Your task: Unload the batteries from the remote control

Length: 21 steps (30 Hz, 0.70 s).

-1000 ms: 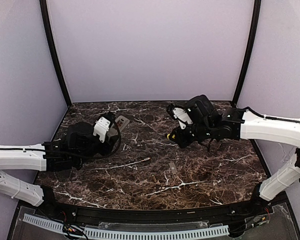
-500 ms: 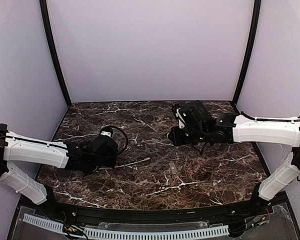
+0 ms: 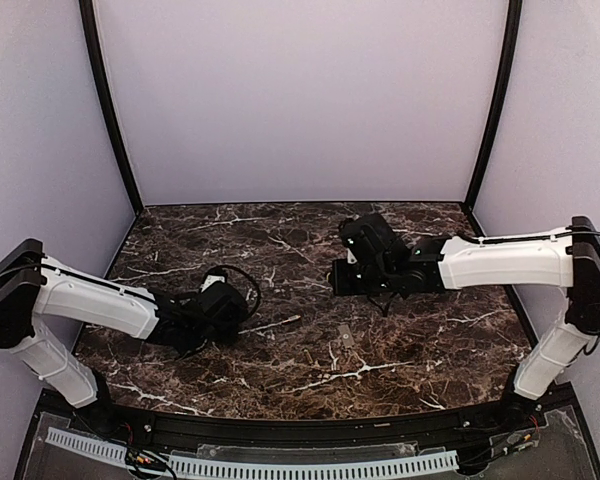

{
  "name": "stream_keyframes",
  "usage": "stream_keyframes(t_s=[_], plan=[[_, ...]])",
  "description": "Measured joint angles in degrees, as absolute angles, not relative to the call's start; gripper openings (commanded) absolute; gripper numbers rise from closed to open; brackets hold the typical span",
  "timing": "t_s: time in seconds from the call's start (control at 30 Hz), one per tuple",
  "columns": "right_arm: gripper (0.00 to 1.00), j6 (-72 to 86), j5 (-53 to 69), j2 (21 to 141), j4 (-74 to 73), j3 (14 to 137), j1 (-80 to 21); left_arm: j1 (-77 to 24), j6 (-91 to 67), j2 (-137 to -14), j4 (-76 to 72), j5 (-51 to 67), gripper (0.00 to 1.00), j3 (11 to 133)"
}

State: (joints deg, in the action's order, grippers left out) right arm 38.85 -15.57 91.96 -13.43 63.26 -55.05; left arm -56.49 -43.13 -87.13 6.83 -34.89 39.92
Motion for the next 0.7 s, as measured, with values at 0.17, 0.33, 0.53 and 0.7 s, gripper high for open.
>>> stream_keyframes(t_s=[0.17, 0.33, 0.53, 0.7], plan=[[0.0, 39.33, -15.62, 93.86, -12.23, 63.26, -54.72, -56.49, -44.25, -87.99, 4.69, -33.39, 0.36, 39.11], [0.0, 39.51, -15.0, 95.53, -10.92, 63.29, -53.89, -56.49, -45.12, -88.12, 2.94, -33.12, 0.56, 38.5], [0.0, 39.2, -12.8, 97.12, -8.01, 63.26, -52.99, -56.49, -45.95, -88.12, 3.16, -31.97, 0.92, 38.22], [0.0, 38.11, -9.13, 98.74, -4.45, 63.26, -51.59, -56.49, -47.18, -87.92, 4.23, -31.94, 0.95, 38.22]])
